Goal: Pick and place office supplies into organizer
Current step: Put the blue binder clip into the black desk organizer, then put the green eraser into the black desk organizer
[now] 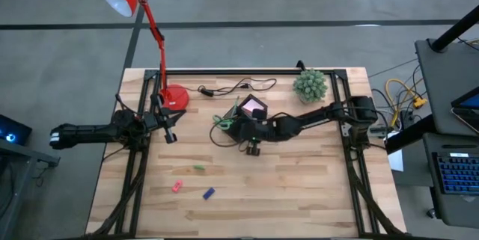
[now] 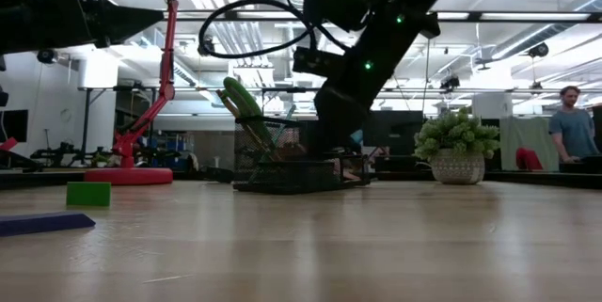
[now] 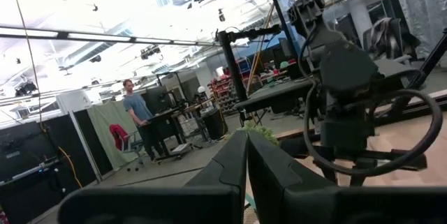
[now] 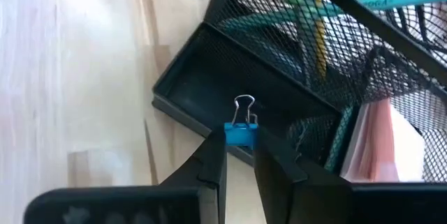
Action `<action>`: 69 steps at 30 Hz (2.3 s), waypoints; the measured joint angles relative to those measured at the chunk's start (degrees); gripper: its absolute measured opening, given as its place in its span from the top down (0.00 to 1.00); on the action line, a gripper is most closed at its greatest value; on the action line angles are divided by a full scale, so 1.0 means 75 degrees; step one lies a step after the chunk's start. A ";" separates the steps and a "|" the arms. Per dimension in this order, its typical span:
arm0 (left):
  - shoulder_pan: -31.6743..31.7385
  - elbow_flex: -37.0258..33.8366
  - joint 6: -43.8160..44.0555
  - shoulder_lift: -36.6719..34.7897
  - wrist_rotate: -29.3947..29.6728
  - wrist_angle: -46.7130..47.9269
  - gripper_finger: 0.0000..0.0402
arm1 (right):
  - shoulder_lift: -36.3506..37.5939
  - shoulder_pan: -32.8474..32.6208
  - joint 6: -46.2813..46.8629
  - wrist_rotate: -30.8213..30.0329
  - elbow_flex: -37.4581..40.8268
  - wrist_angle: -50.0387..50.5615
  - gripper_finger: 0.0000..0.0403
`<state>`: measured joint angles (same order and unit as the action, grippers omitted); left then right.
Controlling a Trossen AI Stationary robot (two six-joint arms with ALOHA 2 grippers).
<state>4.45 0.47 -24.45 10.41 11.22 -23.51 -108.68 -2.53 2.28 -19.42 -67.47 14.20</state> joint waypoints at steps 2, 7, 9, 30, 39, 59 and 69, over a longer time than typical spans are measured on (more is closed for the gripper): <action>-0.0003 -0.0003 0.0000 -0.0006 0.0000 -0.0005 1.00 | 0.0000 0.0038 -0.0003 0.0008 -0.0041 -0.0001 0.89; 0.0000 0.0000 0.0000 -0.0006 0.0003 -0.0002 1.00 | 0.0009 0.0155 -0.0117 -0.0021 -0.0077 -0.0009 0.89; -0.0001 -0.0002 0.0000 -0.0006 0.0001 -0.0001 1.00 | 0.0009 0.0205 -0.0117 -0.0017 -0.0086 -0.0012 0.89; 0.0000 -0.0003 0.0000 -0.0006 0.0003 0.0001 1.00 | 0.0029 0.0262 0.0532 0.0024 -0.0606 0.0084 0.62; -0.0001 0.0000 0.0000 -0.0006 0.0006 0.0001 1.00 | 0.0076 -0.1049 -0.0686 -0.0308 -0.2241 0.0017 0.68; -0.0003 -0.0003 0.0026 0.0026 0.0000 0.0065 1.00 | 0.4458 -0.3983 0.0406 -0.3506 0.3408 -0.3371 0.91; -0.0003 0.0000 0.0032 0.0044 0.0000 0.0062 1.00 | 0.7549 -0.1935 -0.0824 -0.0916 0.6235 -0.4799 0.98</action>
<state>4.43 0.47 -24.21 10.74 11.22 -23.05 -52.07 -17.05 -3.90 -26.29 -20.71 -21.79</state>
